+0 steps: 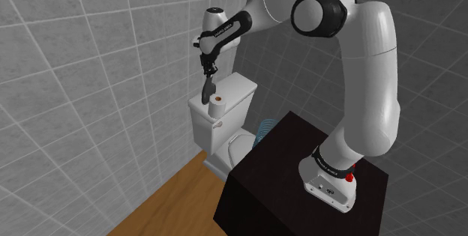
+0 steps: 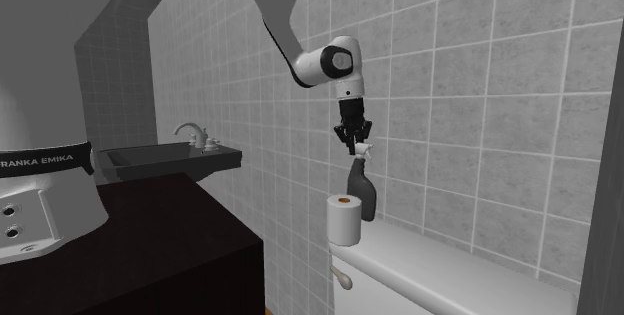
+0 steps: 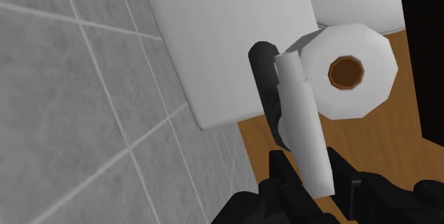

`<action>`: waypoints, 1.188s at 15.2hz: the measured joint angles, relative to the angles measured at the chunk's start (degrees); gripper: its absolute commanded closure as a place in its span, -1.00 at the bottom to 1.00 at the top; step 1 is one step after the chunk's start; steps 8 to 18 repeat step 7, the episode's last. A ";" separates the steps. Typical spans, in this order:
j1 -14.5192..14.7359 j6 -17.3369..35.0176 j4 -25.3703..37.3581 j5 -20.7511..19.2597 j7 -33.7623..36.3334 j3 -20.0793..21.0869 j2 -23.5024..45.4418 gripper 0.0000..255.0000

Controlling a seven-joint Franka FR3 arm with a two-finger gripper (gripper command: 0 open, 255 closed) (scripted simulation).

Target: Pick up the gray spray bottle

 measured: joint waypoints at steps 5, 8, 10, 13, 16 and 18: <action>0.12 -2.67 0.11 -0.06 -0.06 -0.06 -2.57 1.00; 0.11 -3.62 0.39 -0.06 -0.16 -0.07 -3.28 1.00; 0.11 -3.62 0.39 -0.06 -0.16 -0.07 -3.28 1.00; 0.11 -3.62 0.39 -0.06 -0.16 -0.07 -3.28 1.00; 0.11 -3.62 0.39 -0.06 -0.16 -0.07 -3.28 1.00; 0.11 -3.62 0.39 -0.06 -0.16 -0.07 -3.28 1.00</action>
